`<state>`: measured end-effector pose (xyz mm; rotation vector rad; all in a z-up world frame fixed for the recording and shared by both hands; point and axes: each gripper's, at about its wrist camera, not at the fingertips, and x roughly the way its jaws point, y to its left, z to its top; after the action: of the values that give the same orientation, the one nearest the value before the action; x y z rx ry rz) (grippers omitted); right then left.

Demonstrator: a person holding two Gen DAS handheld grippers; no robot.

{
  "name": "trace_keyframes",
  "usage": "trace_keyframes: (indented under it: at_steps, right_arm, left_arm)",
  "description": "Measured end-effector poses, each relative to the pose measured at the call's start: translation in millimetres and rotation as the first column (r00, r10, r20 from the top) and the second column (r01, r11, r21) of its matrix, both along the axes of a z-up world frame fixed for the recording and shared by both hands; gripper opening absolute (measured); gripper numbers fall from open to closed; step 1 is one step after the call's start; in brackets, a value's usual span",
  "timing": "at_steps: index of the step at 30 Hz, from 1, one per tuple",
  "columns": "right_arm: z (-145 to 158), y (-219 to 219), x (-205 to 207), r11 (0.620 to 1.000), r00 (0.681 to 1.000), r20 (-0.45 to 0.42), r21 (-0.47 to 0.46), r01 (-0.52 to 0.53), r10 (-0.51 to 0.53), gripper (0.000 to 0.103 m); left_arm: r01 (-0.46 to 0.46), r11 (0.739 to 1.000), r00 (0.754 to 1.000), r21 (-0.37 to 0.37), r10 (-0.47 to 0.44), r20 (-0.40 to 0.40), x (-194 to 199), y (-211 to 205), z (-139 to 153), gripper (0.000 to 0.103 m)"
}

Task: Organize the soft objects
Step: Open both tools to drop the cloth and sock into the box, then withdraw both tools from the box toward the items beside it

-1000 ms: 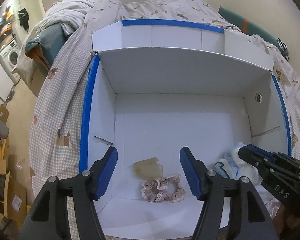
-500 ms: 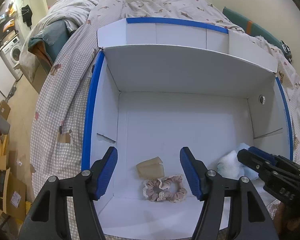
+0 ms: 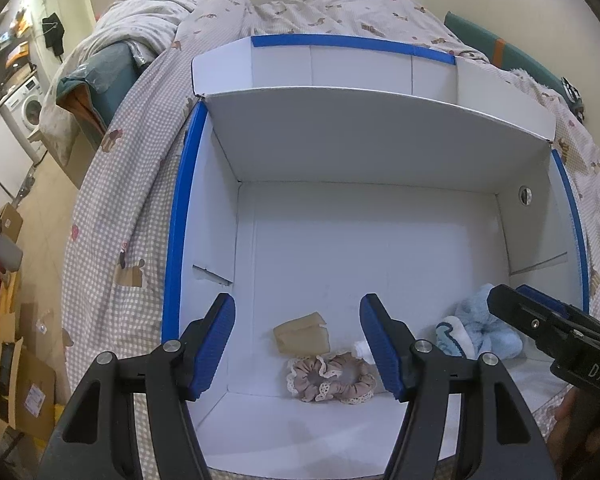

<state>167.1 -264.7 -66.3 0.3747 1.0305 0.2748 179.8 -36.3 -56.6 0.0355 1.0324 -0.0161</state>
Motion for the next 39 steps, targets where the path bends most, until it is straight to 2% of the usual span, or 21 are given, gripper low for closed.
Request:
trace_keyframes:
  at_steps: [11, 23, 28, 34, 39]
  right_arm:
    - [0, -1, 0, 1.000, 1.000, -0.004, -0.003, 0.004, -0.004, 0.079]
    - [6, 0, -15, 1.000, 1.000, 0.011, -0.017, 0.000, 0.000, 0.079]
    - [21, -1, -36, 1.000, 0.998, 0.053, -0.017, -0.022, 0.023, 0.079]
    - [33, -2, -74, 0.998, 0.994, 0.106, 0.046, -0.039, 0.034, 0.079]
    - [37, 13, -109, 0.990, 0.985, 0.113, 0.043, -0.133, 0.127, 0.079]
  left_arm:
    - [0.004, 1.000, 1.000, 0.000, -0.004, 0.001, -4, 0, 3, 0.062]
    - [-0.013, 1.000, 0.999, 0.000, 0.013, 0.042, -26, 9, 31, 0.062]
    - [-0.034, 0.999, 0.996, -0.017, 0.036, 0.079, -48, 20, 43, 0.062]
    - [-0.058, 0.998, 0.995, -0.008, 0.058, 0.079, -74, 35, 42, 0.062]
    - [-0.052, 0.999, 0.993, 0.007, 0.051, 0.110, -100, 42, 45, 0.062]
